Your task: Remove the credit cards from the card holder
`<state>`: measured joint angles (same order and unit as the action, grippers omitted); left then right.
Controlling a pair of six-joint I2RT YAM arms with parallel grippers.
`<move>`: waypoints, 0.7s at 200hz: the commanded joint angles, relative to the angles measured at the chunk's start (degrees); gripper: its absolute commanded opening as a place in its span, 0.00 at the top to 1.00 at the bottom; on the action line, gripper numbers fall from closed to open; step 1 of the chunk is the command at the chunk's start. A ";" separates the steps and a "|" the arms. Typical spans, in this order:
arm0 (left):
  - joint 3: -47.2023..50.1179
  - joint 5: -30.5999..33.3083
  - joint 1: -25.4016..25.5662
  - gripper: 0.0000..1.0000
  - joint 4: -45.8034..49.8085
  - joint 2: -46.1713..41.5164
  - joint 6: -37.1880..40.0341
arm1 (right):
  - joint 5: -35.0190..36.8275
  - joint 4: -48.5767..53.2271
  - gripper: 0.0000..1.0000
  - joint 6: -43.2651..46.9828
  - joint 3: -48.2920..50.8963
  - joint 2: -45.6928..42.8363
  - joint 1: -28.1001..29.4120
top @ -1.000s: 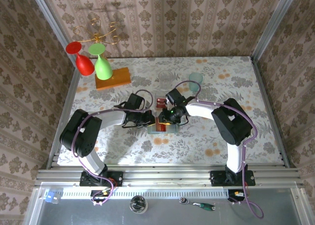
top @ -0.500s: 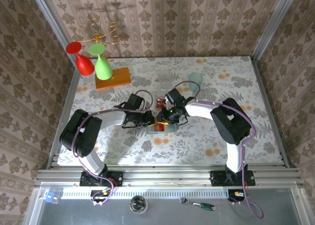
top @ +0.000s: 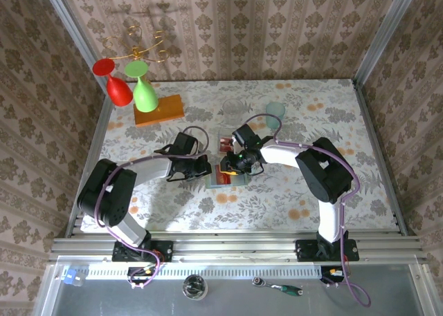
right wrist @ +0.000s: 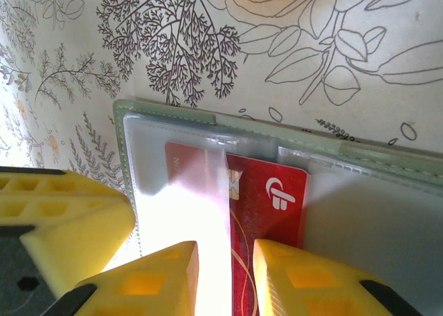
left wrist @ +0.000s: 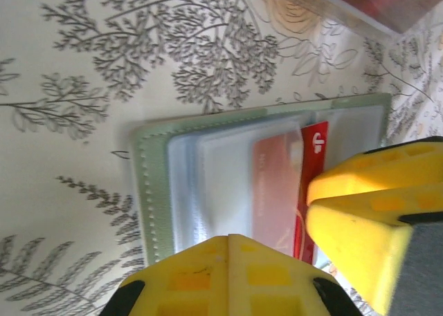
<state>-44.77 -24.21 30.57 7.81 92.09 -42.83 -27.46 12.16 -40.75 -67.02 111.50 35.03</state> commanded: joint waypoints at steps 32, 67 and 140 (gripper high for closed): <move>0.50 -0.68 -0.42 0.98 0.95 2.36 1.26 | -0.26 1.35 0.70 -0.30 0.32 1.18 0.05; 0.48 -1.80 -0.42 0.98 -0.01 4.00 1.24 | -0.97 0.32 0.70 -0.84 0.18 1.33 0.22; 0.59 -1.36 -0.51 0.98 0.14 2.84 1.17 | -0.65 1.11 0.70 -0.31 -0.34 0.65 0.25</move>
<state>-44.60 -26.04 30.26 6.20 94.28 -42.78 -27.51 12.12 -40.93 -67.02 111.53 35.03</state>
